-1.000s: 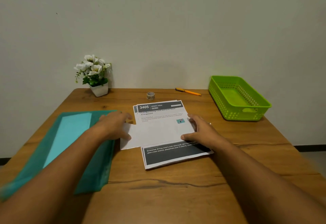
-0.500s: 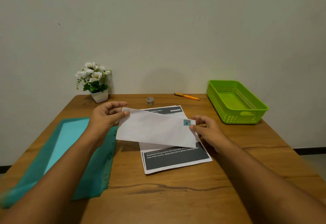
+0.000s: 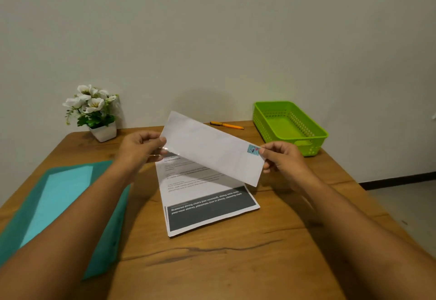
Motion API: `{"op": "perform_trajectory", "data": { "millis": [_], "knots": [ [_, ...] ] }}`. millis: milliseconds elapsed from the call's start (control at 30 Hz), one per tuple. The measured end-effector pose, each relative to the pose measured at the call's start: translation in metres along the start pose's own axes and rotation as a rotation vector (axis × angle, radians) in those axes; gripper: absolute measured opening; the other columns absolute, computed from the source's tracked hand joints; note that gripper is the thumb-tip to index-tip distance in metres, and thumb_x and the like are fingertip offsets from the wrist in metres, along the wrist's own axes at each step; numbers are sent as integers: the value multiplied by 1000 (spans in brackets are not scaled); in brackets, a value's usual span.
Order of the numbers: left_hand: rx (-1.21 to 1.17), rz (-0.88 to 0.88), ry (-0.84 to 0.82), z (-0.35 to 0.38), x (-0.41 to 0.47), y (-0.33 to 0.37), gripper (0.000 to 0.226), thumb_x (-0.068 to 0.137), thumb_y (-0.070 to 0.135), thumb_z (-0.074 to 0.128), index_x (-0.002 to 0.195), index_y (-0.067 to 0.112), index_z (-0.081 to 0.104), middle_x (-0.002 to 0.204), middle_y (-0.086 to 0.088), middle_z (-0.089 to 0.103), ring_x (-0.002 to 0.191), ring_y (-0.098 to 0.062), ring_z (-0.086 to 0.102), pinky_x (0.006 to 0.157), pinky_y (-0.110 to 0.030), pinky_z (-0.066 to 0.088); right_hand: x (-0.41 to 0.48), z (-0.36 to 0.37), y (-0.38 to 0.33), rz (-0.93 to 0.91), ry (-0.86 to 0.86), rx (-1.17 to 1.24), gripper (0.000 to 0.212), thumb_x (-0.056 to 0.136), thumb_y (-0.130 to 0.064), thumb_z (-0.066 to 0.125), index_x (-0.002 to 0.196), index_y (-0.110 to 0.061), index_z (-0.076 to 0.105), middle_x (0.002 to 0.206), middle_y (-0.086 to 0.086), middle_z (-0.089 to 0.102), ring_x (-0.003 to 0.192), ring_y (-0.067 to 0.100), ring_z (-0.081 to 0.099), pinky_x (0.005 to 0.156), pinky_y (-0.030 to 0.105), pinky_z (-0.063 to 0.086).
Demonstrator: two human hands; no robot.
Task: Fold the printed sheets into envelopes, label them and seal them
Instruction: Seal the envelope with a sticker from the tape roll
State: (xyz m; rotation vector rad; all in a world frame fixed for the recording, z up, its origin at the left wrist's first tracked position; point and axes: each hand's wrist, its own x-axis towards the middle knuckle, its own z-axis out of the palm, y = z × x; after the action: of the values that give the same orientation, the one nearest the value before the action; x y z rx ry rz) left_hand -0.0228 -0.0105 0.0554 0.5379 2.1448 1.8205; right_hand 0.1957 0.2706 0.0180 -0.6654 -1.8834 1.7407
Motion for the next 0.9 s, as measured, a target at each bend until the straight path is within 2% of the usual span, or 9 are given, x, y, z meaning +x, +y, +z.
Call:
{"op": "perform_trajectory", "data": {
  "millis": [133,300,433,533,600,667,767,833,900],
  "knots": [
    [-114,5,-19,47,27,27,15,94,14,73,104,3,70,87,-16,72,65,-16,70,63,-28,60,-1,-37,-11,1,90,54,9,98,-4,67,100,4,70,61,5,69,50,13,58,48,23,56],
    [-267,-40,-96,119,50,59,15,99,15,68,111,7,70,99,-10,75,79,-15,73,71,-27,62,-3,-85,-14,62,225,131,8,98,-6,69,101,1,69,71,20,66,48,16,58,45,22,51],
    [-219,-51,-221,176,61,65,14,98,10,67,111,10,70,103,-7,78,85,-17,72,74,-30,61,0,-111,-11,97,309,231,3,97,-2,67,98,0,68,73,18,67,47,13,59,46,23,55],
    [-136,-60,-347,214,59,60,26,96,12,70,122,10,67,101,-4,78,84,-16,72,74,-31,60,8,-124,-6,139,380,281,1,97,-3,68,98,-2,67,86,18,73,52,12,66,55,28,63],
    [-55,-46,-425,237,53,54,32,95,12,72,126,13,64,106,-5,74,86,-15,69,78,-33,57,15,-128,-5,168,420,321,2,98,-2,66,100,-2,66,88,20,73,54,12,68,57,29,64],
    [39,13,-465,256,46,44,36,97,14,70,132,14,62,111,-5,68,93,-14,66,78,-31,53,23,-128,-5,196,448,357,3,98,-1,65,100,0,64,83,20,72,52,13,69,54,27,63],
    [164,193,-501,274,42,23,38,96,17,72,132,14,65,119,-3,66,108,-17,63,82,-26,54,33,-125,-2,220,476,381,4,98,0,64,101,2,62,81,21,71,52,14,71,49,26,60],
    [236,284,-489,280,44,12,35,93,22,75,128,19,69,123,-1,66,115,-20,62,93,-34,55,39,-123,0,224,502,390,2,98,1,63,99,2,62,83,22,71,53,14,72,48,25,59],
    [354,393,-460,282,43,8,32,93,26,74,125,24,70,125,0,65,119,-19,59,99,-36,51,44,-121,3,222,528,404,3,98,1,62,96,2,60,82,21,70,51,14,72,47,25,58]
  ]
}}
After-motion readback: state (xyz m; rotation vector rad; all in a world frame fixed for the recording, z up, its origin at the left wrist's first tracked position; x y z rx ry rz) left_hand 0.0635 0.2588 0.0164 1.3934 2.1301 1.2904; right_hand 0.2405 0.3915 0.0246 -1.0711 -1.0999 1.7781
